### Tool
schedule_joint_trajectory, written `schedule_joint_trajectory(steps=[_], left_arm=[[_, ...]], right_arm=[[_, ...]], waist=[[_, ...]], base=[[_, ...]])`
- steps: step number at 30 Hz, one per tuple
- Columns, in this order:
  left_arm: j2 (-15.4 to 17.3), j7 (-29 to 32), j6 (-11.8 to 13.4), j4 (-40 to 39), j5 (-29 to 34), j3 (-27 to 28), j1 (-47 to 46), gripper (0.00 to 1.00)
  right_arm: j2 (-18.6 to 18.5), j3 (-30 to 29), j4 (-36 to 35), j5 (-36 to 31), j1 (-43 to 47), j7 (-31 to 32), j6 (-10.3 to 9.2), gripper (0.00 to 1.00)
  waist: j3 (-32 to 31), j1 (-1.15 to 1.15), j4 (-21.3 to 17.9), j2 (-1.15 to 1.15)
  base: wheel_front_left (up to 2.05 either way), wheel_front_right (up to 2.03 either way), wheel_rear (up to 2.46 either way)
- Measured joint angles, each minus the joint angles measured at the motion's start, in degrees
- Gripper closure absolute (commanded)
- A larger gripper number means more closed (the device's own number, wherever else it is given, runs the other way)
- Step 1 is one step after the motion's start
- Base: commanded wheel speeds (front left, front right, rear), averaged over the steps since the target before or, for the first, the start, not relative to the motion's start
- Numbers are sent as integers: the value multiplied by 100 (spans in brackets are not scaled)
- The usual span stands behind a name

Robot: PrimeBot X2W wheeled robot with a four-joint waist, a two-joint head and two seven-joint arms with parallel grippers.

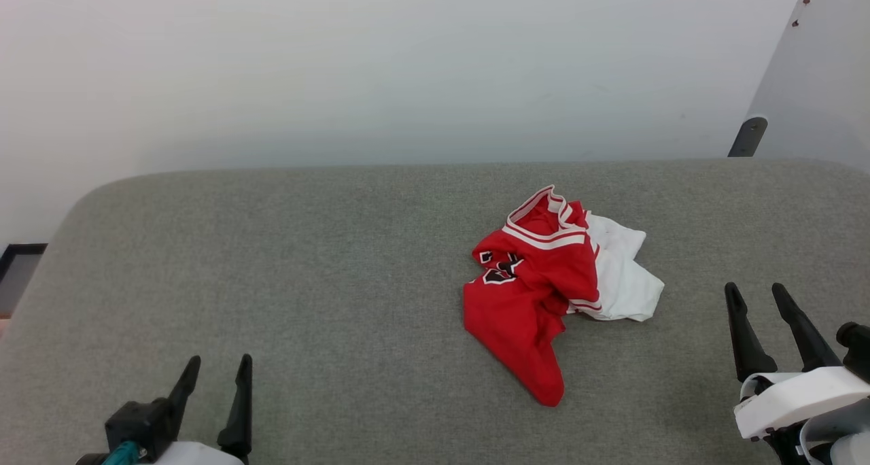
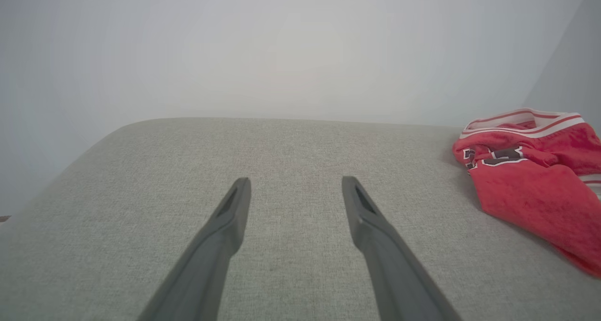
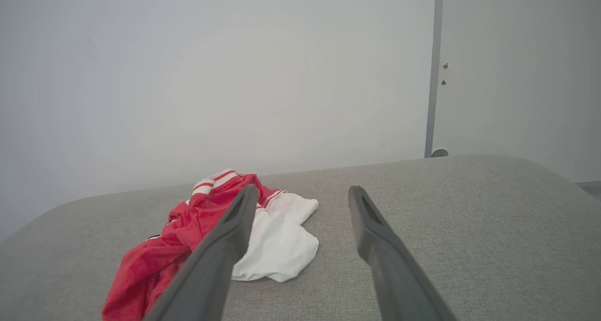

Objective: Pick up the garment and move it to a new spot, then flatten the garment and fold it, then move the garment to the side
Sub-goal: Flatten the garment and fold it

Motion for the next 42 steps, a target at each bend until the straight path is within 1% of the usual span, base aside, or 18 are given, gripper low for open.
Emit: schedule_joint_trajectory(steps=[4,8,11,13,15,17,19,21,25,29,32,34,38,42], left_arm=[[-41,0,-27,8,14,10,1,0],[-41,88,-172,-11,8,-96,-110,0],[79,361,-387,-142,62,-297,-675,0],[176,634,-572,-237,147,-539,-1260,0],[196,961,-693,-291,171,-817,-1886,0],[188,1371,-780,-307,145,-1223,-2560,0],[98,1804,-790,-286,-4,-1677,-3283,0],[42,2267,-809,-259,-258,-2323,-4021,0],[-301,3384,-817,76,-1496,-3495,-5255,0],[-439,4323,-824,591,-2247,-4585,-6285,0],[-525,4834,-824,1020,-2796,-5187,-6667,0],[-577,5049,-824,1268,-3052,-5532,-6842,0],[-682,5243,-824,1686,-3377,-6134,-6981,0],[-734,5128,-824,2062,-3336,-6357,-7029,0]], right_arm=[[2,-1,15,0,0,14,0,0],[18,7,24,0,-1,36,0,0],[36,-13,10,0,-3,31,0,0],[75,-34,-9,0,-4,7,0,0],[125,-45,-11,1,-5,-23,0,0],[172,-42,-22,2,-14,-47,0,0],[235,-26,-45,10,-64,-81,0,0],[314,-1,-67,20,-183,-130,0,0],[436,58,12,116,-419,-235,0,0],[589,208,174,220,-665,-297,0,0],[700,334,269,274,-844,-318,0,0],[748,316,249,309,-906,-324,0,0],[868,314,151,309,-977,-325,0,0],[937,356,76,315,-1018,-325,0,0]], waist=[[4,0,8,0],[30,0,-2,0],[78,0,-16,0],[105,0,-46,0],[131,0,-101,0],[175,0,-174,0],[257,0,-247,0],[366,0,-330,0],[656,0,-549,0],[947,0,-855,0],[1141,0,-1138,0],[1260,0,-1341,0],[1500,0,-1733,0],[1737,0,-2080,0]], base=[[0,0,0],[0,0,0],[0,0,0],[0,0,0],[0,0,0],[0,0,0],[0,0,0],[0,0,0],[0,0,0],[0,0,0],[0,0,0],[0,0,0],[0,0,0],[0,0,0]])
